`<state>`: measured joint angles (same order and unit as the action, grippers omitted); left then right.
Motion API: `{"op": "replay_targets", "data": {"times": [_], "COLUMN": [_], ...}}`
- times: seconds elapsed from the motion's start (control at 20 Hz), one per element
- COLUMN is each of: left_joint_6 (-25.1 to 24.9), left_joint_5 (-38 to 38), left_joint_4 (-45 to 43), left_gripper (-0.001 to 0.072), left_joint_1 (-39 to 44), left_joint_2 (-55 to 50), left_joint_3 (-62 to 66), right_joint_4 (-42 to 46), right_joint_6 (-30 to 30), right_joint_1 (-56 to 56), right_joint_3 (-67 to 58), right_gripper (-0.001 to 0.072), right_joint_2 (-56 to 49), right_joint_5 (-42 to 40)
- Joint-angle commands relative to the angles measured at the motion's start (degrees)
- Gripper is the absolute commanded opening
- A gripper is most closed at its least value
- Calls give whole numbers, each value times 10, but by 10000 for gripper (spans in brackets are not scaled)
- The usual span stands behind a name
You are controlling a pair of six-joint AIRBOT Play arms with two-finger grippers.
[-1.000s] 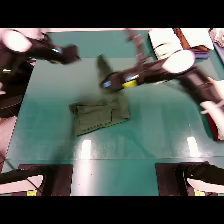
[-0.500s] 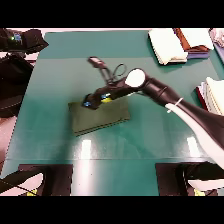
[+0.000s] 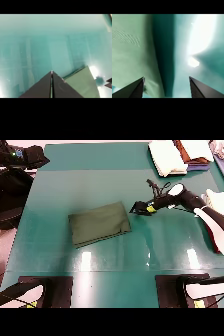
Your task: Fold the shirts.
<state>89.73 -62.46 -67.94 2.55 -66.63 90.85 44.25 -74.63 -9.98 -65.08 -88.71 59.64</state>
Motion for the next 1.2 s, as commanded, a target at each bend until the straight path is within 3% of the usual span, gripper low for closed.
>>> {"op": "replay_targets", "data": {"times": [0.0,0.2,0.35,0.4,0.45,0.65,0.95,1.15], "left_joint_6": [-3,-3,-3,-3,-3,-19,-19,-17], "left_joint_5": [3,2,-1,-1,-1,5,50,72], "left_joint_4": [7,13,29,38,42,36,37,37], "left_gripper": [24,24,24,23,23,23,23,23], "left_joint_1": [0,0,0,0,0,49,125,151], "left_joint_2": [0,0,0,0,0,0,0,0], "left_joint_3": [-10,-11,-12,-12,-12,-12,-12,-11], "right_joint_4": [-113,-148,-141,-136,-124,-50,140,147], "right_joint_6": [42,47,47,47,47,22,-29,-29], "right_joint_1": [-5,-88,-134,-144,-147,-97,132,311], "right_joint_3": [8,-71,-142,-156,-168,-182,-181,-181], "right_gripper": [629,620,365,144,25,24,24,24], "right_joint_2": [-57,-136,-176,-180,-178,-117,35,90], "right_joint_5": [-5,-12,-33,-44,-52,-54,41,54]}}
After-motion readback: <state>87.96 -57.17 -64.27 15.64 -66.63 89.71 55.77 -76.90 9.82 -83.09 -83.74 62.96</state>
